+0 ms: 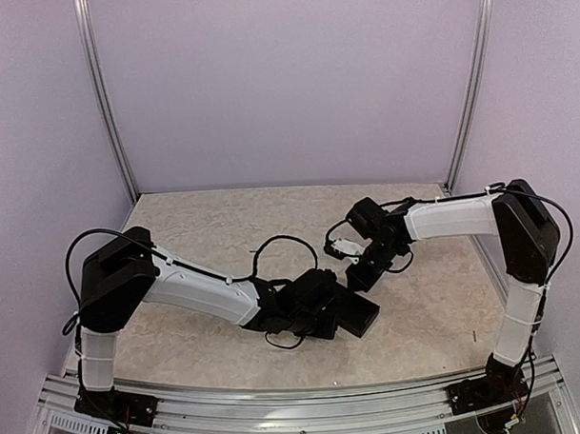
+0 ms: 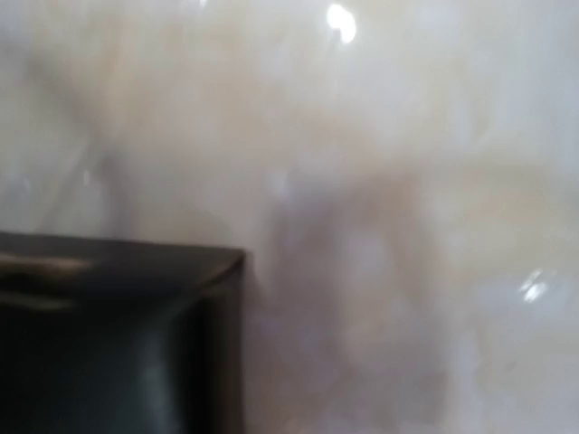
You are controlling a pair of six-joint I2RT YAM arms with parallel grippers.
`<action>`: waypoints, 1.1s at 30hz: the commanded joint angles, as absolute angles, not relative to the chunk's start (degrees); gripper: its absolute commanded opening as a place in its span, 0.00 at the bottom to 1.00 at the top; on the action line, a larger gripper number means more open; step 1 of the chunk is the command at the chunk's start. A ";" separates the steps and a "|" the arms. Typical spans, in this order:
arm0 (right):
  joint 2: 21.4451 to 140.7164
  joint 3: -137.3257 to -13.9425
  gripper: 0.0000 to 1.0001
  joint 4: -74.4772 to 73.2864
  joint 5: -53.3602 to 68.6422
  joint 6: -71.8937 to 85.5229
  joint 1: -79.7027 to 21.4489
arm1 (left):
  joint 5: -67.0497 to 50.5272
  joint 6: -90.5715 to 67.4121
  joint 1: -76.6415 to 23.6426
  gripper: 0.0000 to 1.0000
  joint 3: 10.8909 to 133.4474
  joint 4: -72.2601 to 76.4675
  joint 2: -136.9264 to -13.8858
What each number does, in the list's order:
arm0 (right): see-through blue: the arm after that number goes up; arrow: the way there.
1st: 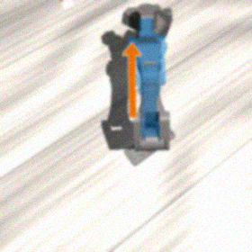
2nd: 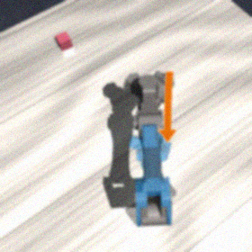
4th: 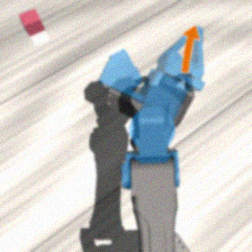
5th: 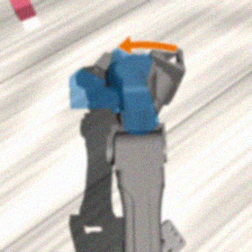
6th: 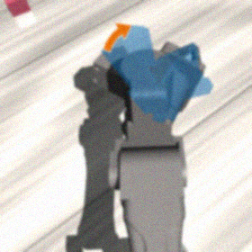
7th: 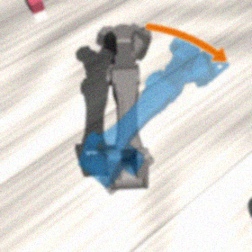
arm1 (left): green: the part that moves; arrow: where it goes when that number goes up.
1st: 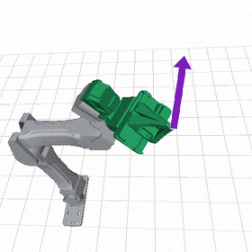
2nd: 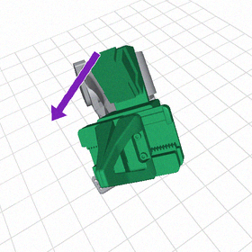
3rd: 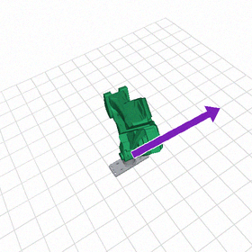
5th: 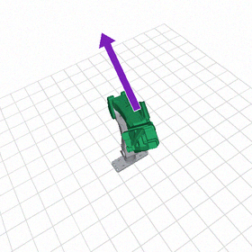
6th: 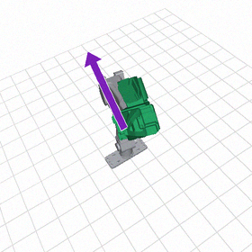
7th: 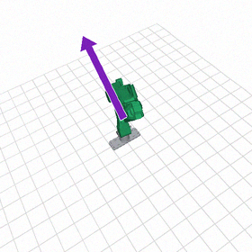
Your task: Fold the paper box
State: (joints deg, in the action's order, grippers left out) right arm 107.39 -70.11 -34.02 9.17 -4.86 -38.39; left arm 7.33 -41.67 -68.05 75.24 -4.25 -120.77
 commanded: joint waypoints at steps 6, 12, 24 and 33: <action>113.25 -74.57 0.08 -32.61 9.92 -5.07 -34.81 | 14.50 -47.92 -66.55 0.00 71.15 -7.42 -116.51; 116.47 -75.84 0.08 -31.16 11.04 -4.14 -35.08 | 10.99 -48.73 -64.87 0.00 74.15 -8.76 -119.42; 114.88 -72.92 0.08 -30.30 16.36 -1.76 -45.64 | 9.32 -46.48 -63.39 0.00 77.18 -0.49 -123.25; 113.62 -77.95 0.09 -33.24 13.51 -2.70 -38.07 | 13.02 -47.06 -63.68 0.00 74.38 -2.62 -119.95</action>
State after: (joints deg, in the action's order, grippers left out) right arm 114.43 -75.53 -26.15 6.96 -3.09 -40.62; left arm 7.55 -47.11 -64.86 75.29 -5.56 -120.33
